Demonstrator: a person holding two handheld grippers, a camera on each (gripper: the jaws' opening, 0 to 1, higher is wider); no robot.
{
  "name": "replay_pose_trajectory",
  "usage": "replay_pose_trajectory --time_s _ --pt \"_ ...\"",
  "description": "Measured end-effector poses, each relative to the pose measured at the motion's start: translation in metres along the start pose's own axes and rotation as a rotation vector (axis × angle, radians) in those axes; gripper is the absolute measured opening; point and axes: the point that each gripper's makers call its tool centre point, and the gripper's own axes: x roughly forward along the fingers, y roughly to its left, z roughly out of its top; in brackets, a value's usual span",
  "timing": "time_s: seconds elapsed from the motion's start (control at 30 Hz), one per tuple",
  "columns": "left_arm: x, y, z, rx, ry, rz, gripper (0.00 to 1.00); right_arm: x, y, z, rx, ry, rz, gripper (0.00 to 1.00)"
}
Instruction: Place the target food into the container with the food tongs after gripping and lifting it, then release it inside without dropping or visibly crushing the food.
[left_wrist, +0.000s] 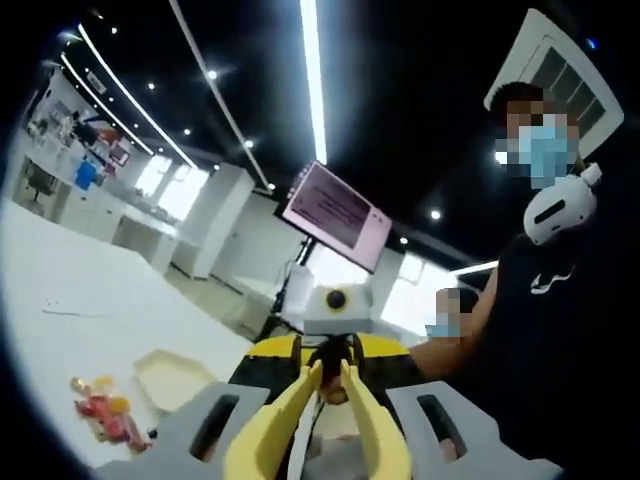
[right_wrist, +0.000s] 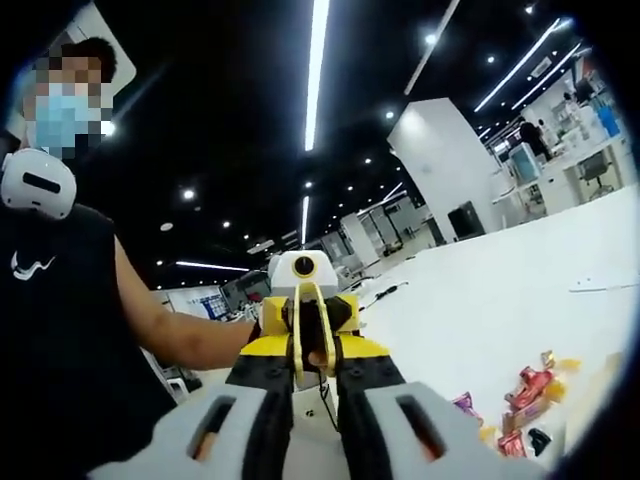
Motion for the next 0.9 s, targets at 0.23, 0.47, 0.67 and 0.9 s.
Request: replay_pose_trajectory --time_s 0.23,0.47,0.67,0.9 --pt "-0.006 0.002 0.003 0.012 -0.006 0.012 0.19 -0.009 -0.002 0.002 -0.017 0.006 -0.016 0.18" --pt "-0.005 -0.003 -0.002 0.010 0.015 -0.002 0.15 -0.011 0.000 0.003 -0.020 0.028 -0.019 0.05" --pt "-0.005 -0.003 -0.004 0.029 0.026 0.003 0.15 -0.012 0.001 0.011 0.015 -0.030 -0.010 0.02" --pt "-0.003 -0.003 -0.001 0.017 0.012 0.004 0.15 -0.011 0.002 0.015 0.015 -0.054 -0.013 0.01"
